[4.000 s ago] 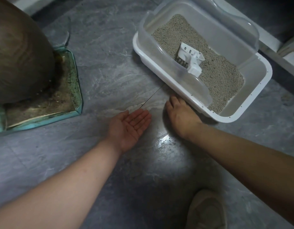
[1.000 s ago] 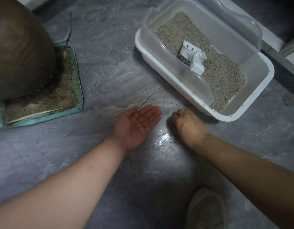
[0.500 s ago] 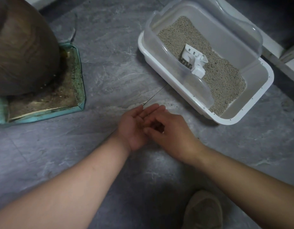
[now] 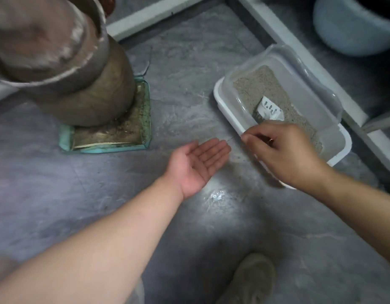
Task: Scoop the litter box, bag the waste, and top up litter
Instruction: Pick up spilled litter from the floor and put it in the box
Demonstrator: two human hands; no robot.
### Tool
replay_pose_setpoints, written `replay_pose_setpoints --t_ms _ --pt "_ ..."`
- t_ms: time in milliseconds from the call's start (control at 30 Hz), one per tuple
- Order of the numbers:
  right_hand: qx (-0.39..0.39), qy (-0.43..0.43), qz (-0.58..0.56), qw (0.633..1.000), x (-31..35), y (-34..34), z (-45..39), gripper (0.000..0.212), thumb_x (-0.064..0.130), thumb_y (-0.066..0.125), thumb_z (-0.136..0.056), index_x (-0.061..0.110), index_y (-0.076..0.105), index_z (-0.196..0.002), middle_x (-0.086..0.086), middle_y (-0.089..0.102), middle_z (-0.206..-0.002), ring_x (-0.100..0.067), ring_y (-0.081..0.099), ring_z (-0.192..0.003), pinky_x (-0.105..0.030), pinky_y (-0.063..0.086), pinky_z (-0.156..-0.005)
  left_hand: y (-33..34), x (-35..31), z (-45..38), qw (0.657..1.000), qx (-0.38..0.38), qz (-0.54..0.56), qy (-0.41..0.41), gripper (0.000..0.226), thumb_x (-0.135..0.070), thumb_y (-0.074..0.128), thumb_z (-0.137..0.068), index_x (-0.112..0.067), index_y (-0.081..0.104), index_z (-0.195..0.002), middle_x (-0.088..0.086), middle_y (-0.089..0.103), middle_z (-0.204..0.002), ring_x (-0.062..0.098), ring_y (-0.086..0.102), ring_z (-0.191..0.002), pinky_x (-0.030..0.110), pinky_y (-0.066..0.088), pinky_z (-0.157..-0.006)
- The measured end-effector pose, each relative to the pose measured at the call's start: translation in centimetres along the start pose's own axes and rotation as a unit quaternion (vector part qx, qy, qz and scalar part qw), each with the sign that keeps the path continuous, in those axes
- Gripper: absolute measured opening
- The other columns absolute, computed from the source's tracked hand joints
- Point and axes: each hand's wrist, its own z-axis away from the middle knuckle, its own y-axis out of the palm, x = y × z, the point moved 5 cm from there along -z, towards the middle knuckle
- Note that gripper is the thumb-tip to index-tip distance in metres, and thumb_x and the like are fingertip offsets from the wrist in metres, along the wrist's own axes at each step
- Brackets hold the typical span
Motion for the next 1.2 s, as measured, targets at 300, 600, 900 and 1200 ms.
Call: replay_pose_setpoints --t_ms 300,600,900,1200 --pt "0.045 0.139 -0.081 0.986 21.0 -9.0 2.8 0.005 0.017 0.067 -0.089 0.021 0.069 -0.09 0.002 0.068 -0.074 -0.021 0.065 -0.07 -0.031 0.055 -0.072 8.7 -8.1 25.8 0.989 -0.008 0.133 0.065 0.047 -0.026 0.042 -0.101 0.009 0.073 -0.097 0.027 0.069 -0.117 0.042 0.068 -0.107 0.051 0.053 -0.095" --pt "0.185 0.132 -0.048 0.973 48.1 -10.1 7.8 0.009 0.017 0.068 -0.088 0.019 0.073 -0.096 -0.001 0.073 -0.084 -0.026 0.071 -0.084 -0.037 0.056 -0.083 7.7 -19.6 55.8 0.952 -0.058 0.238 0.183 0.048 -0.027 0.041 -0.103 0.01 0.071 -0.102 0.027 0.066 -0.122 0.041 0.066 -0.113 0.051 0.055 -0.094" --pt "0.28 0.045 -0.013 0.959 66.7 -4.6 7.5 0.011 0.012 0.064 -0.088 0.022 0.07 -0.09 0.003 0.069 -0.079 -0.022 0.065 -0.079 -0.025 0.047 -0.075 -0.4 -26.7 71.8 0.894 -0.095 0.32 0.3 0.05 -0.026 0.04 -0.103 0.01 0.075 -0.097 0.027 0.067 -0.121 0.04 0.067 -0.111 0.05 0.054 -0.094" --pt "0.38 -0.029 0.02 0.924 75.4 4.6 5.0 0.027 0.004 0.068 -0.08 0.016 0.073 -0.104 0.002 0.069 -0.089 -0.019 0.065 -0.087 -0.029 0.053 -0.083 -7.3 -30.3 76.6 0.816 -0.149 0.407 0.383 0.043 -0.025 0.042 -0.103 0.01 0.061 -0.12 0.027 0.065 -0.125 0.039 0.067 -0.111 0.05 0.054 -0.094"
